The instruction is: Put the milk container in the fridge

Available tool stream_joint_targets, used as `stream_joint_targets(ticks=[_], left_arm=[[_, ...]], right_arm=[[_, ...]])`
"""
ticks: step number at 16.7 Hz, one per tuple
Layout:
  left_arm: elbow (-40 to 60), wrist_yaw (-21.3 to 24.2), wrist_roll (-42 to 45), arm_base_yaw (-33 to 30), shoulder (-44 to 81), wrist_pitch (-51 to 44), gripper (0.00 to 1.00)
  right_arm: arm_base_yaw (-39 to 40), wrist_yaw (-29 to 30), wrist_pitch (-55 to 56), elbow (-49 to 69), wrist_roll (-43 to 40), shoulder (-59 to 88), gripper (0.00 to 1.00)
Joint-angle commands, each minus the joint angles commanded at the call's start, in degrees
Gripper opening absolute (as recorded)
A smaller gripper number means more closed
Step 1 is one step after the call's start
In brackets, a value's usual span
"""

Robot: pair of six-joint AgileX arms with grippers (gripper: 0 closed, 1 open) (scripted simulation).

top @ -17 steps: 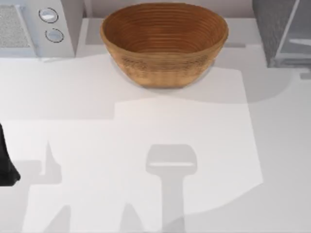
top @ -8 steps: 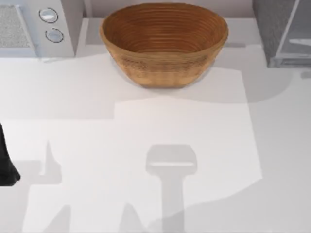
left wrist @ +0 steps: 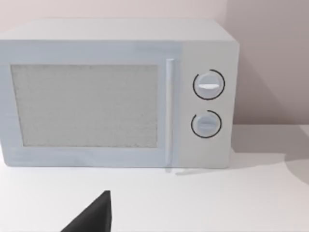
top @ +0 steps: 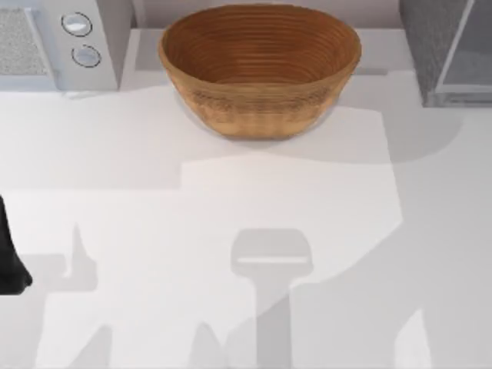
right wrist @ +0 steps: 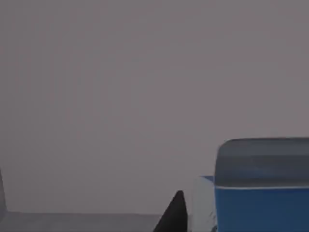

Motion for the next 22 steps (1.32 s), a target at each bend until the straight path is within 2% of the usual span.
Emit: stream_joint_targets(ticks=[4,9,22], left_arm=[[0.0,0.0,0.0,0.0,0.0,0.0,1.0],[0.0,0.0,0.0,0.0,0.0,0.0,1.0],[0.0,0.0,0.0,0.0,0.0,0.0,1.0]], right_arm=[[0.96,1.18,-6.54,7.73,-0.01,4.22,0.0],[1.09,1.28,-6.99,8.16,0.0,4.56,0.0],[1.09,1.28,-6.99,8.16,0.0,4.56,0.98]])
